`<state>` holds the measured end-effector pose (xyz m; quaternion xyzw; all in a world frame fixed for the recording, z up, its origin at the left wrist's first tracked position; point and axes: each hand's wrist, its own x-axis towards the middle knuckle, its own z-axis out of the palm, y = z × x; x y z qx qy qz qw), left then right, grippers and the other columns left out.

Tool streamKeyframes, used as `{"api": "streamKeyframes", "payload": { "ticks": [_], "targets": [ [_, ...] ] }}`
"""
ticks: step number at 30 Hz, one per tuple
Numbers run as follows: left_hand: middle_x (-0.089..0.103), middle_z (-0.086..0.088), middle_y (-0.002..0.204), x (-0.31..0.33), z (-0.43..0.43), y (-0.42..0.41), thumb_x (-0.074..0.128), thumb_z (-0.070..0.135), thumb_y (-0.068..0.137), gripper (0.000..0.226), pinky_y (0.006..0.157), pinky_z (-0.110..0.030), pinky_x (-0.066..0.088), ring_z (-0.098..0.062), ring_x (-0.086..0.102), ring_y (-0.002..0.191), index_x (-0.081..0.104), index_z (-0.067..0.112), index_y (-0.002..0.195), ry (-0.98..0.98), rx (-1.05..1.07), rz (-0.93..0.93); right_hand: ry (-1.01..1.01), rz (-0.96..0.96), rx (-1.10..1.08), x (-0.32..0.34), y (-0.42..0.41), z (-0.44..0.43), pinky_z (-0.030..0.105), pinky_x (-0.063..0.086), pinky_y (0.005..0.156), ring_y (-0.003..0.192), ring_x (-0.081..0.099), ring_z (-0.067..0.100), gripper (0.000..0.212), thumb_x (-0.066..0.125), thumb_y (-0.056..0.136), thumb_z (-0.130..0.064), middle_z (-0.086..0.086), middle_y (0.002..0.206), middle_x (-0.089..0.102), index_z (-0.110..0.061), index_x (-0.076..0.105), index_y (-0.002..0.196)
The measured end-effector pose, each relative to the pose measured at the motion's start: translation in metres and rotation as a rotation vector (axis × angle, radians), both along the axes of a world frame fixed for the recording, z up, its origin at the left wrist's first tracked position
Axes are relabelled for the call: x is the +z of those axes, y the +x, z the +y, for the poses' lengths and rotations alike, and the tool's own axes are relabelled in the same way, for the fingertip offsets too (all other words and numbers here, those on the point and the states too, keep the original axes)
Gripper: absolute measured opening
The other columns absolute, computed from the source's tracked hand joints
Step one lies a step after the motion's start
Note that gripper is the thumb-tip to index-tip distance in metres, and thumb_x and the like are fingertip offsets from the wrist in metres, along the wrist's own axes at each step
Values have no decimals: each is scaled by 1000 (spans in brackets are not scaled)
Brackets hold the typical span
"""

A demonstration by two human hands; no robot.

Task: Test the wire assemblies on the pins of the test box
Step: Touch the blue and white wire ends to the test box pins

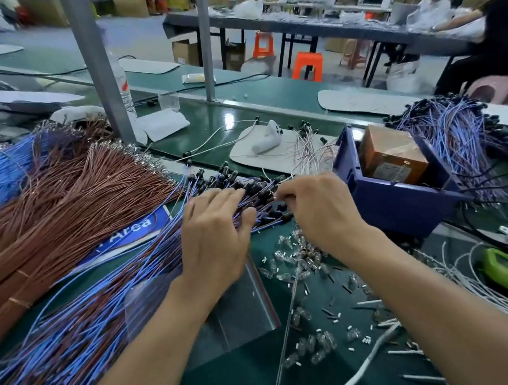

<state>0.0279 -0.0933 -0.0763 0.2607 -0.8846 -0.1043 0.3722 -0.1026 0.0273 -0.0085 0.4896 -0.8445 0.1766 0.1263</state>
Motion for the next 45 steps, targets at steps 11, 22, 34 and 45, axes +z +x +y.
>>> {"api": "streamKeyframes", "payload": {
  "ticks": [11, 22, 34, 45],
  "targets": [
    [64, 44, 73, 3, 14, 4, 80, 16, 88, 24, 65, 0, 46, 14, 66, 73, 81, 32, 107, 431, -292, 143, -367, -377, -89, 21, -10, 81, 28, 51, 52, 70, 63, 8, 23, 66, 98, -11, -21, 75, 70, -31, 77, 93],
    [78, -11, 78, 12, 2, 5, 97, 29, 49, 37, 62, -20, 60, -16, 72, 62, 84, 17, 82, 1246, -519, 375, -468, -663, -259, 25, -31, 196, 18, 46, 51, 51, 61, 6, 36, 79, 80, 2, -2, 66, 75, -34, 80, 82],
    [74, 0, 72, 31, 8, -18, 74, 22, 79, 9, 53, -16, 56, -4, 66, 54, 81, 17, 75, 1723, -580, 544, -473, -1389, 15, 20, -39, 260, 32, 52, 50, 52, 57, 29, 22, 86, 71, -2, 24, 66, 63, -11, 72, 87],
    [77, -7, 72, 27, 57, -63, 81, 8, 87, 10, 59, -25, 60, -18, 76, 64, 78, 17, 82, 1062, -126, 446, -1327, -1643, 144, 11, -36, 236, 21, 59, 61, 71, 72, 15, 25, 58, 89, -6, 11, 89, 76, -6, 81, 99]
  ]
}}
